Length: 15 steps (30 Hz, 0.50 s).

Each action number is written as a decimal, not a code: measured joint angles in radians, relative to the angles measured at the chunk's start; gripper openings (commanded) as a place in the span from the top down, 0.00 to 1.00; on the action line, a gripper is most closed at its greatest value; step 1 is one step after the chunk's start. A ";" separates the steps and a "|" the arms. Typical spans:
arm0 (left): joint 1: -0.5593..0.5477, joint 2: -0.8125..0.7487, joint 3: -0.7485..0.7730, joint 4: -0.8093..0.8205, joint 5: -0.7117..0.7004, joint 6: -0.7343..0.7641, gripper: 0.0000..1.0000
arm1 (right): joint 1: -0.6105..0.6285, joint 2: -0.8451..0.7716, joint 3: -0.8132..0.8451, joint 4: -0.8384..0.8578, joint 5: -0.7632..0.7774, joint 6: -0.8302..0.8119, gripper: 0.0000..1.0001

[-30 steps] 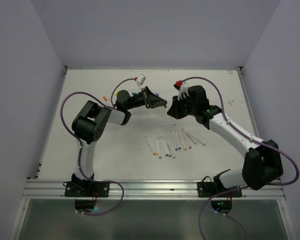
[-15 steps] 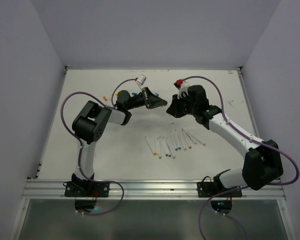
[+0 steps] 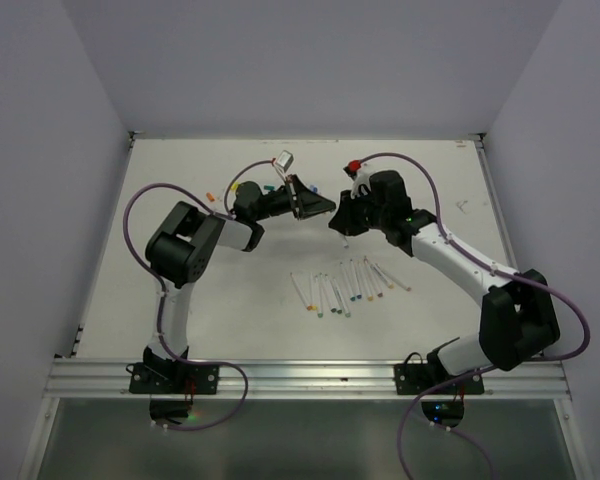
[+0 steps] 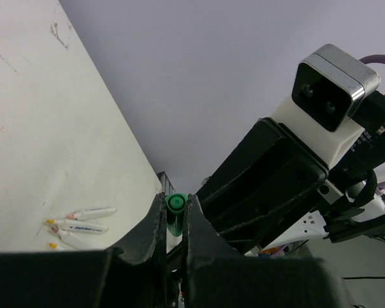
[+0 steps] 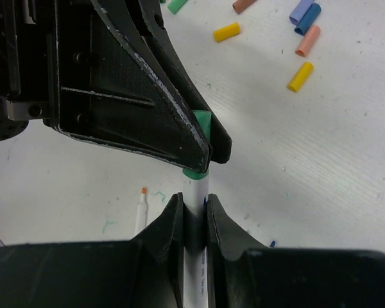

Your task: Open the pen caps

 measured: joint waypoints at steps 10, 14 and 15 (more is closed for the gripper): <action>0.032 0.023 0.162 -0.052 0.084 0.060 1.00 | 0.057 -0.091 -0.105 0.182 0.177 0.053 1.00; 0.113 0.076 0.357 -0.122 -0.082 0.072 1.00 | 0.093 -0.203 -0.268 0.091 0.166 0.094 1.00; 0.151 0.077 0.380 -0.135 -0.113 0.077 1.00 | 0.106 -0.210 -0.303 0.058 0.164 0.098 1.00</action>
